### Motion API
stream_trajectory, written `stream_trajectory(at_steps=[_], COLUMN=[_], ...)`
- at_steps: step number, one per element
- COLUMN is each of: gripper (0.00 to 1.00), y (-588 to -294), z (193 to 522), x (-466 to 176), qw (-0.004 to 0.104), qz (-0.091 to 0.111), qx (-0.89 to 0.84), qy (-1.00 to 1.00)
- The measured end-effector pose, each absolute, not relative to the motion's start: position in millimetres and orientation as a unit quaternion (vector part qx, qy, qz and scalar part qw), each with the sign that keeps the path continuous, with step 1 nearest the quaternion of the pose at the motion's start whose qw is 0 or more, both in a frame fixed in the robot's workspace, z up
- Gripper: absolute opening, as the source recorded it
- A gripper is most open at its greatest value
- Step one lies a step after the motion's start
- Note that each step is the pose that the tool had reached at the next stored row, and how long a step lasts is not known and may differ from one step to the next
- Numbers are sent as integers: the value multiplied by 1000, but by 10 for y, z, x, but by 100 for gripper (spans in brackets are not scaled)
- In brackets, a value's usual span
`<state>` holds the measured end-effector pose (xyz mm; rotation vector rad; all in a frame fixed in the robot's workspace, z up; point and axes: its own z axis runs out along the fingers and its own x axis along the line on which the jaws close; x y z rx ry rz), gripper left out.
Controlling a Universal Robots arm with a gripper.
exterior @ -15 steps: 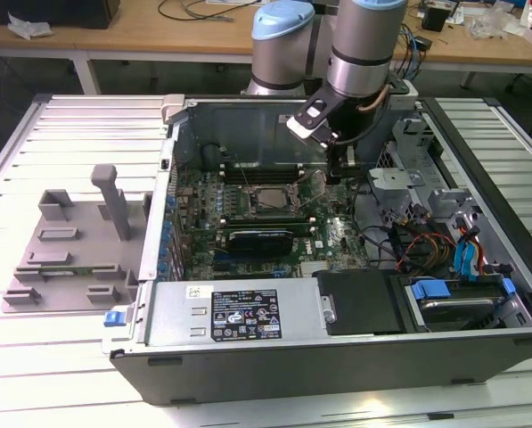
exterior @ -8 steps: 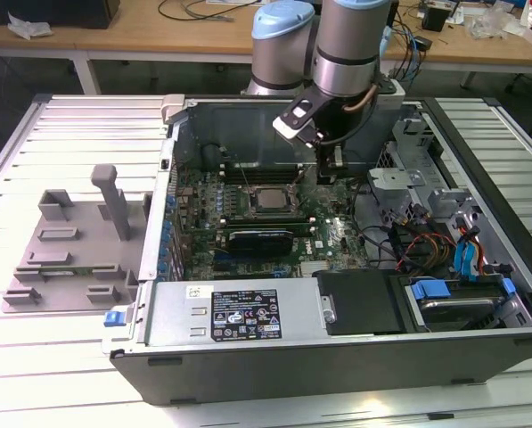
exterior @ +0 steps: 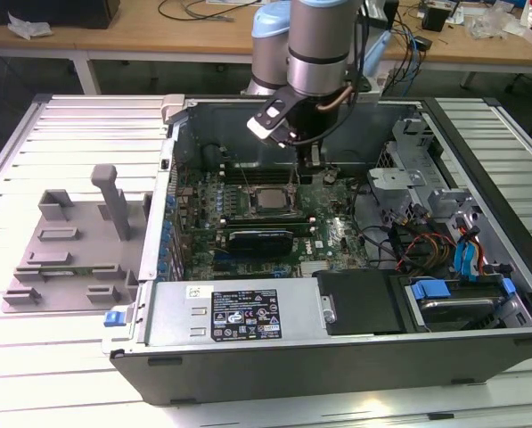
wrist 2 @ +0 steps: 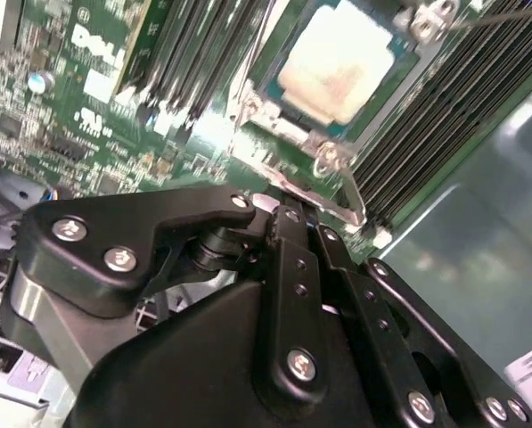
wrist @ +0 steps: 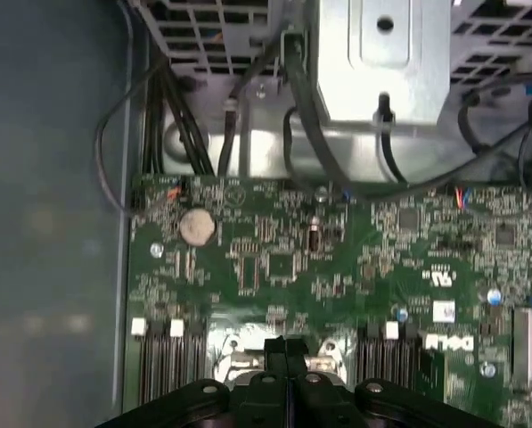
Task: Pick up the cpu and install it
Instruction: 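Close the cpu cover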
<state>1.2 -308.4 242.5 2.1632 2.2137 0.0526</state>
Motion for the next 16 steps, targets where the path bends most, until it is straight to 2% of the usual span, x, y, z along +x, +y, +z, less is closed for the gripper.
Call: stream_trajectory(at_steps=[6, 8, 16], gripper=[11, 11, 11], y=[-3081, -3081, -3083], z=[2424, 2421, 2416], x=[-133, -133, -260], qw=[24, 15, 15], qz=[18, 10, 9], qx=[699, 699, 699], qy=[715, 715, 715])
